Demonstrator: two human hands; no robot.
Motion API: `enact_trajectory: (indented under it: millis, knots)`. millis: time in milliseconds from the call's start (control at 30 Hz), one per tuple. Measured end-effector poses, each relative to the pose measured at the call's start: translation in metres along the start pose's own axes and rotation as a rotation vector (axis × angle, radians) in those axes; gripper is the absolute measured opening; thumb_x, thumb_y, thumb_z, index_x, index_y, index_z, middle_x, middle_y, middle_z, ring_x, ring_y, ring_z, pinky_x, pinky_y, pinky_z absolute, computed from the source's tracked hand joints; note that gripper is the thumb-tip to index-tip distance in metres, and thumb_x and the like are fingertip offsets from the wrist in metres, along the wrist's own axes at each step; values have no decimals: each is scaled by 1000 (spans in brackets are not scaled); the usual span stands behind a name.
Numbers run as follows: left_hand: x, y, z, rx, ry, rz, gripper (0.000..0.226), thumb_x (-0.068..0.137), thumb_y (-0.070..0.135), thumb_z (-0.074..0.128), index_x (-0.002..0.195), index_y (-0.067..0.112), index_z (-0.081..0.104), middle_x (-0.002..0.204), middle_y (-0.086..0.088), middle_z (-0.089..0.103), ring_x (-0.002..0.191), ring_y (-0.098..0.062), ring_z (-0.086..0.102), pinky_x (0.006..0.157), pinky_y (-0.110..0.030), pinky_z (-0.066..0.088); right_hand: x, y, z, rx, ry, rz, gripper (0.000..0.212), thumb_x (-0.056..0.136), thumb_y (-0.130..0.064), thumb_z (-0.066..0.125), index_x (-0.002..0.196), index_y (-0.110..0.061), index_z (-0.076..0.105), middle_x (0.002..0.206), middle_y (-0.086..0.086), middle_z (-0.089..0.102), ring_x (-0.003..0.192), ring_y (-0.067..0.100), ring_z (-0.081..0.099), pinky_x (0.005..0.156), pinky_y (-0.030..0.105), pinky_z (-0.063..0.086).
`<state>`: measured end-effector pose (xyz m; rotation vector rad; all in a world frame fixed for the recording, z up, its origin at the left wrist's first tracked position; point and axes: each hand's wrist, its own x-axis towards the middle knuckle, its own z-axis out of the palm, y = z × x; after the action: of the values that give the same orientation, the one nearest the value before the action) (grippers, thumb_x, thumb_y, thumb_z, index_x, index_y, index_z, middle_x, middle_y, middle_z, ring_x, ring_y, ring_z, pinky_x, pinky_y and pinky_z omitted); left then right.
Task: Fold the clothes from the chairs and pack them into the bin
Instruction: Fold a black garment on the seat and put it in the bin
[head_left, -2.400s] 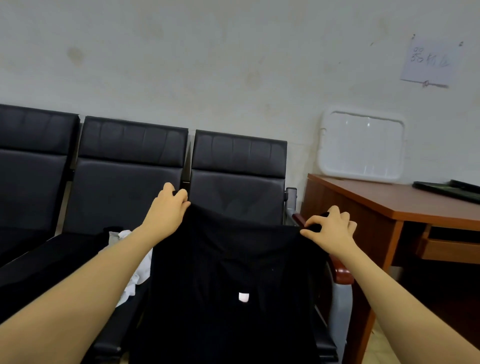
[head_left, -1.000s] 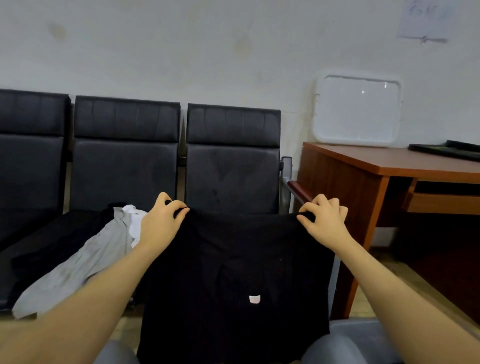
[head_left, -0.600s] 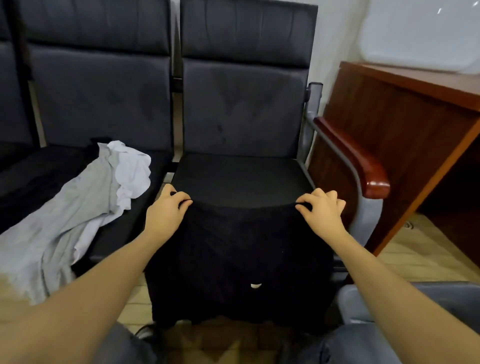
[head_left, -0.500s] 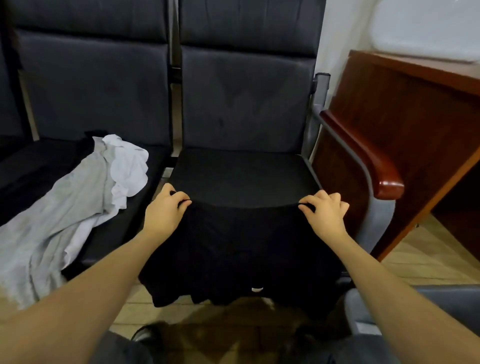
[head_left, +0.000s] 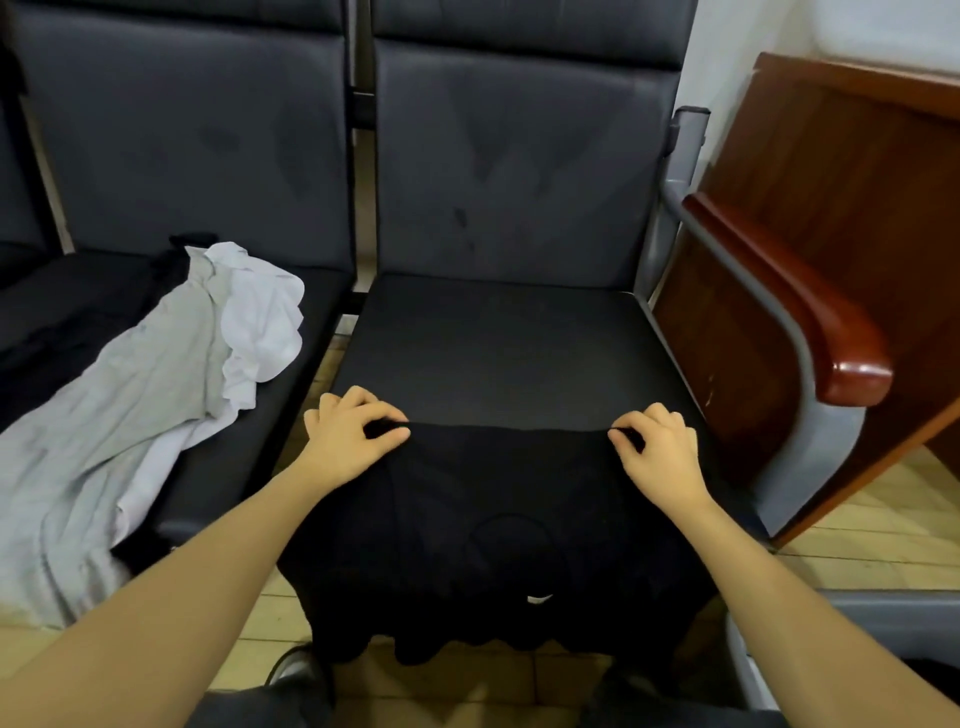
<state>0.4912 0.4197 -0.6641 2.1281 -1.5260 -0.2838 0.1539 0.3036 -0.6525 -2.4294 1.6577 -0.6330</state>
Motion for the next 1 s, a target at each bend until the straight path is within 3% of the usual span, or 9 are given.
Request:
enact_trajectory:
  millis: [100,300,500,633,767,867,1000]
  knots:
    - [-1,6,1,-91,58,-49,3,84,41,67,81,40,67,97,16,51,107,-12,29,83,-28,13,3,-3,-2,-12,-50,73,5,87,-34,65,91,-31,64,97,-5,43,94,15,32,81,30,18]
    - [20,18,6,-22,169,-52,10,86,36,65,86,29,73,100,10,51,109,-20,32,80,-28,14,25,-11,-1,-81,43,31,6,89,-24,65,90,-23,71,93,-3,37,91,15,26,72,26,8]
    - [73,34,-1,32,311,-30,14,88,34,64,91,25,74,101,4,52,106,-24,34,80,-30,15,81,-19,-9,-67,177,16,9,90,-25,64,94,-24,72,94,-1,36,90,19,27,76,29,12]
    - [117,50,-18,4,439,2,14,89,33,63,92,25,75,99,4,52,104,-26,35,81,-33,19,122,-28,-19,-43,388,-132,3,84,-17,71,85,-19,72,86,-1,35,84,19,27,74,34,17]
    - [145,67,-37,-31,596,4,14,89,30,64,94,21,74,103,-1,52,105,-29,35,82,-34,19,157,-38,-38,-32,539,-145,3,85,-15,69,88,-16,70,87,4,42,83,23,33,75,35,22]
    - [156,77,-51,-38,673,36,14,90,28,63,95,20,72,107,-3,50,106,-30,36,83,-33,17,169,-42,-49,-26,587,-132,6,90,-14,63,94,-14,66,91,9,45,86,28,38,77,34,19]
    - [148,80,-59,-58,697,52,13,90,29,62,94,20,70,107,-3,48,106,-28,36,86,-32,18,160,-40,-54,-16,610,-134,6,91,-11,60,94,-14,63,89,6,40,82,21,30,74,36,22]
